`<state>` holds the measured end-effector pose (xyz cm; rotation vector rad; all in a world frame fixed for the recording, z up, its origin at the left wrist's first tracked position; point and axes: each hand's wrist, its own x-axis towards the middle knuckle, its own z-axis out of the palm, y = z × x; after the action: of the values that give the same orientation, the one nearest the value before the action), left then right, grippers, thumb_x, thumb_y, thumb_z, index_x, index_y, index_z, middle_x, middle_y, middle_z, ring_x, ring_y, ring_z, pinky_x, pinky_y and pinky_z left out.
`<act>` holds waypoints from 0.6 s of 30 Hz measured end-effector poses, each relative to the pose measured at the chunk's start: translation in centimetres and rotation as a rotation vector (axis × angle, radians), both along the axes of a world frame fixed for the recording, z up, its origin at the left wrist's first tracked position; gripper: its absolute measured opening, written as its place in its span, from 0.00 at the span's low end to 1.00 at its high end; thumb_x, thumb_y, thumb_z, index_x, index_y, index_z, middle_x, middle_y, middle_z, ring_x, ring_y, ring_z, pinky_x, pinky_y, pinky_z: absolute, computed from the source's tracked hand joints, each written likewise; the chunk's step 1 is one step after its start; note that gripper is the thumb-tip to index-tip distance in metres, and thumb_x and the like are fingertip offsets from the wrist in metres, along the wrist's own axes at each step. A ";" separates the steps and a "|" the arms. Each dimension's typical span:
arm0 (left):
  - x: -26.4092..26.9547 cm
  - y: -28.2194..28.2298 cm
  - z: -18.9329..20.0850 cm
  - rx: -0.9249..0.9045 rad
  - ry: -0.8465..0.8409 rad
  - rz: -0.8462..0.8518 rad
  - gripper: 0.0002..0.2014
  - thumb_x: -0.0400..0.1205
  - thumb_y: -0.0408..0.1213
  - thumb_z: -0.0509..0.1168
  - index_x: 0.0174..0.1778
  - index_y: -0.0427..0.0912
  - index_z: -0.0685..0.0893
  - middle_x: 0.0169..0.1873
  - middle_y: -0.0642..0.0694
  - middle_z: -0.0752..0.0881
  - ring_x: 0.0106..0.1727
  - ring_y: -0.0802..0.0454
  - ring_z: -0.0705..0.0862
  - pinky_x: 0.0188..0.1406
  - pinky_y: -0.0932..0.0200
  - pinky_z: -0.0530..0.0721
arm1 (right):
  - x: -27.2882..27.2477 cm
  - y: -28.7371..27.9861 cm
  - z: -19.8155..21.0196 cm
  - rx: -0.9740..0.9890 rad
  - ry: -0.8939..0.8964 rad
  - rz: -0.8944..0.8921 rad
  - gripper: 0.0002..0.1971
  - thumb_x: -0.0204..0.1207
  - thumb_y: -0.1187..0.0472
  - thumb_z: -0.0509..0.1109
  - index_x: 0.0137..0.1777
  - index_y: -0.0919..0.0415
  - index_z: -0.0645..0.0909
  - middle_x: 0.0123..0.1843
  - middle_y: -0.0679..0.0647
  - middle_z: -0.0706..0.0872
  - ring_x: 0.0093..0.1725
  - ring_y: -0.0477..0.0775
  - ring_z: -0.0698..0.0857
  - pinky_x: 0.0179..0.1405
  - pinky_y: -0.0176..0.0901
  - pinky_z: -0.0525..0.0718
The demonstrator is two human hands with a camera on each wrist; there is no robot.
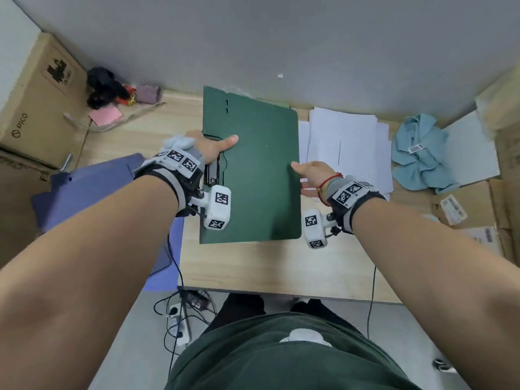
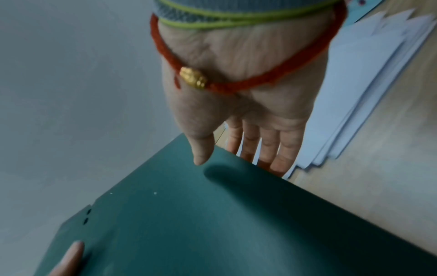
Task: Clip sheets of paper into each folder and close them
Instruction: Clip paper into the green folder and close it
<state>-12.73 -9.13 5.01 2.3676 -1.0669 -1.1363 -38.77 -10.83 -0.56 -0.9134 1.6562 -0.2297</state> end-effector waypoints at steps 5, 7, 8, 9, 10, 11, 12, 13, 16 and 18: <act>-7.8 1.1 -4.1 0.111 0.095 -0.124 0.41 0.67 0.67 0.74 0.62 0.35 0.83 0.55 0.39 0.88 0.57 0.39 0.87 0.58 0.47 0.84 | -7.4 2.9 -1.3 0.040 0.042 -0.148 0.21 0.78 0.54 0.72 0.66 0.67 0.79 0.57 0.61 0.86 0.45 0.57 0.88 0.50 0.52 0.90; -10.2 1.4 -6.1 0.144 0.074 -0.180 0.47 0.64 0.74 0.71 0.68 0.38 0.81 0.61 0.39 0.87 0.61 0.38 0.86 0.63 0.44 0.84 | -9.7 4.1 -2.2 0.020 0.127 -0.172 0.21 0.75 0.56 0.76 0.63 0.67 0.80 0.60 0.65 0.86 0.54 0.64 0.88 0.57 0.61 0.88; -10.8 1.6 -6.8 0.165 0.040 -0.215 0.51 0.64 0.77 0.68 0.71 0.38 0.79 0.65 0.39 0.85 0.63 0.37 0.85 0.65 0.43 0.82 | -10.4 4.5 -2.7 0.024 0.144 -0.187 0.19 0.72 0.56 0.77 0.59 0.65 0.81 0.60 0.66 0.87 0.57 0.67 0.88 0.58 0.63 0.87; -11.6 1.8 -7.1 0.208 -0.018 -0.248 0.51 0.67 0.76 0.66 0.74 0.38 0.75 0.68 0.38 0.83 0.65 0.36 0.83 0.66 0.43 0.81 | -11.2 4.9 -3.4 0.029 0.145 -0.198 0.13 0.70 0.57 0.78 0.51 0.61 0.81 0.59 0.65 0.87 0.57 0.68 0.87 0.56 0.65 0.88; -12.9 2.2 -7.5 0.232 -0.072 -0.277 0.47 0.73 0.72 0.65 0.75 0.36 0.73 0.68 0.37 0.82 0.66 0.35 0.82 0.65 0.45 0.80 | -12.3 5.4 -4.1 0.036 0.146 -0.214 0.10 0.70 0.59 0.78 0.45 0.61 0.81 0.58 0.66 0.88 0.57 0.68 0.88 0.54 0.66 0.88; -13.9 2.5 -7.8 0.262 -0.107 -0.292 0.42 0.77 0.67 0.64 0.75 0.34 0.72 0.67 0.36 0.82 0.65 0.36 0.82 0.60 0.47 0.79 | -13.2 5.8 -4.7 0.035 0.141 -0.217 0.08 0.69 0.60 0.77 0.42 0.58 0.81 0.57 0.66 0.89 0.56 0.68 0.88 0.53 0.67 0.88; -14.5 2.8 -8.2 0.281 -0.121 -0.300 0.39 0.79 0.64 0.64 0.74 0.33 0.72 0.66 0.36 0.82 0.64 0.36 0.82 0.56 0.49 0.77 | -13.6 6.2 -5.1 0.040 0.140 -0.218 0.06 0.69 0.60 0.77 0.40 0.57 0.82 0.55 0.66 0.89 0.56 0.69 0.88 0.53 0.68 0.88; -15.3 3.2 -7.9 0.304 -0.126 -0.305 0.36 0.81 0.60 0.65 0.73 0.32 0.73 0.64 0.36 0.83 0.64 0.37 0.83 0.54 0.50 0.76 | -13.8 6.6 -5.2 0.040 0.130 -0.219 0.05 0.68 0.60 0.77 0.40 0.57 0.83 0.55 0.65 0.90 0.56 0.69 0.88 0.54 0.69 0.88; -17.1 3.8 -8.2 0.356 -0.144 -0.340 0.30 0.84 0.54 0.63 0.71 0.31 0.74 0.61 0.37 0.82 0.61 0.39 0.82 0.61 0.50 0.77 | -14.9 7.4 -5.8 0.056 0.124 -0.202 0.05 0.69 0.58 0.76 0.41 0.55 0.83 0.55 0.62 0.90 0.56 0.67 0.89 0.56 0.66 0.87; -17.3 4.1 -8.4 0.398 -0.149 -0.371 0.32 0.83 0.57 0.63 0.72 0.32 0.75 0.64 0.37 0.82 0.64 0.38 0.82 0.64 0.49 0.77 | -15.2 7.8 -5.4 0.074 0.130 -0.209 0.05 0.71 0.57 0.76 0.42 0.54 0.82 0.56 0.61 0.90 0.57 0.65 0.88 0.59 0.63 0.87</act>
<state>-30.05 -4.99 -3.42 2.6612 -1.4996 -1.4281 -53.95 -3.04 -6.01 -0.7123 1.8707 -0.2534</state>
